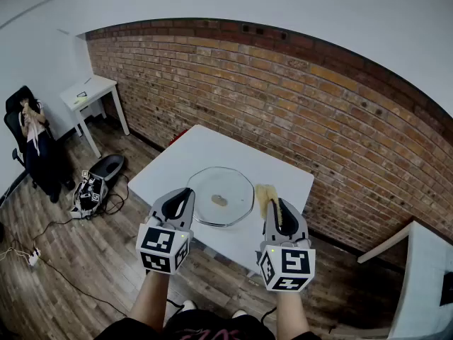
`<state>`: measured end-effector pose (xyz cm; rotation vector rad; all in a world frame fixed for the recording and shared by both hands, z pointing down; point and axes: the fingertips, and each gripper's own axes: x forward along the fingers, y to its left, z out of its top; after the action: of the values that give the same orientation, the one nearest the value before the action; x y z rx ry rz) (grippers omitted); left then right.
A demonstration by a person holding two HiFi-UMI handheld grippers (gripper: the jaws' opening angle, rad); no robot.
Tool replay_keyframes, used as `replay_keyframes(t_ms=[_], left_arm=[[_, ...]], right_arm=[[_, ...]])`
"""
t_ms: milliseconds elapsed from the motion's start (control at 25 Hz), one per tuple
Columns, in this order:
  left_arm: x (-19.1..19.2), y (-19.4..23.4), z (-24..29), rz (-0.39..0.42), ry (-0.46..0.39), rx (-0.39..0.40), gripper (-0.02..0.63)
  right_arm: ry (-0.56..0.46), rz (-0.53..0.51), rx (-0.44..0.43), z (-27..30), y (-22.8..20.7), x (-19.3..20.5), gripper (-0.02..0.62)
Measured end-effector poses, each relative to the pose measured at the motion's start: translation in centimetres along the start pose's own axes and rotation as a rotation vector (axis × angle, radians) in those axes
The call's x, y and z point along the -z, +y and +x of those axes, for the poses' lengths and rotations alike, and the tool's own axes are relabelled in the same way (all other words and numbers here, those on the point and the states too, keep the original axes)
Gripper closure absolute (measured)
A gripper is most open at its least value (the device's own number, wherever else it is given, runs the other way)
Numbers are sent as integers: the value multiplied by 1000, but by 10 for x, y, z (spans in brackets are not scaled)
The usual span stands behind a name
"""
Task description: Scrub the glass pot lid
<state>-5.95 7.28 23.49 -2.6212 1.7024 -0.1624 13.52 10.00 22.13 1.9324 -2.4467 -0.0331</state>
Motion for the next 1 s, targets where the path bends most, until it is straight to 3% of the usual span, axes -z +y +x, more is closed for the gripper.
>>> replay_keyframes(t_ms=[1000], left_arm=[[0, -16, -6, 16, 15, -18, 591]], right_arm=[[-28, 19, -43, -12, -7, -2, 540]])
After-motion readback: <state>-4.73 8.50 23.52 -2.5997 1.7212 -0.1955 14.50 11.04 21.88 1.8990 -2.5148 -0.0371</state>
